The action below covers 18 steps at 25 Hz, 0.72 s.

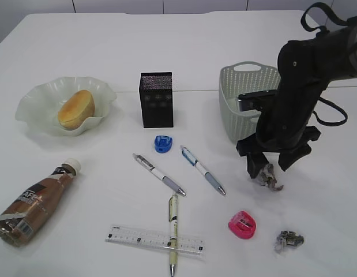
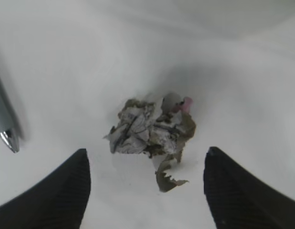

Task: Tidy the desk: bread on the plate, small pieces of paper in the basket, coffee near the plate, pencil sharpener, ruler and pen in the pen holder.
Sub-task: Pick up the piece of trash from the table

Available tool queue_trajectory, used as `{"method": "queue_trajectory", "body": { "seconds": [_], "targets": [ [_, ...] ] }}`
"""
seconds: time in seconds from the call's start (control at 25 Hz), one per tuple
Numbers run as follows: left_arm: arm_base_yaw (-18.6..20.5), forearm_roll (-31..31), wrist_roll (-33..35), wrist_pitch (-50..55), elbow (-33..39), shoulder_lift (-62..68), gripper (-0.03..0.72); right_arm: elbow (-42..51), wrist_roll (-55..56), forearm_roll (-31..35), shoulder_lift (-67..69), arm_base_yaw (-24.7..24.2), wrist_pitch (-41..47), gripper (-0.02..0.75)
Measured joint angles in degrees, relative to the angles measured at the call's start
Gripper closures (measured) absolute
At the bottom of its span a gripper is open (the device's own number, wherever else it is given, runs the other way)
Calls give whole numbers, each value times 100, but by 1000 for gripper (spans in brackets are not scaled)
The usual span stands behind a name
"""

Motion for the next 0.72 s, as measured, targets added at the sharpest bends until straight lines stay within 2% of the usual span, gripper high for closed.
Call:
{"method": "queue_trajectory", "body": {
  "seconds": [0.72],
  "targets": [
    [0,0,0,37,0,0,218,-35,36,-22,290,0,-245,184]
  ]
}}
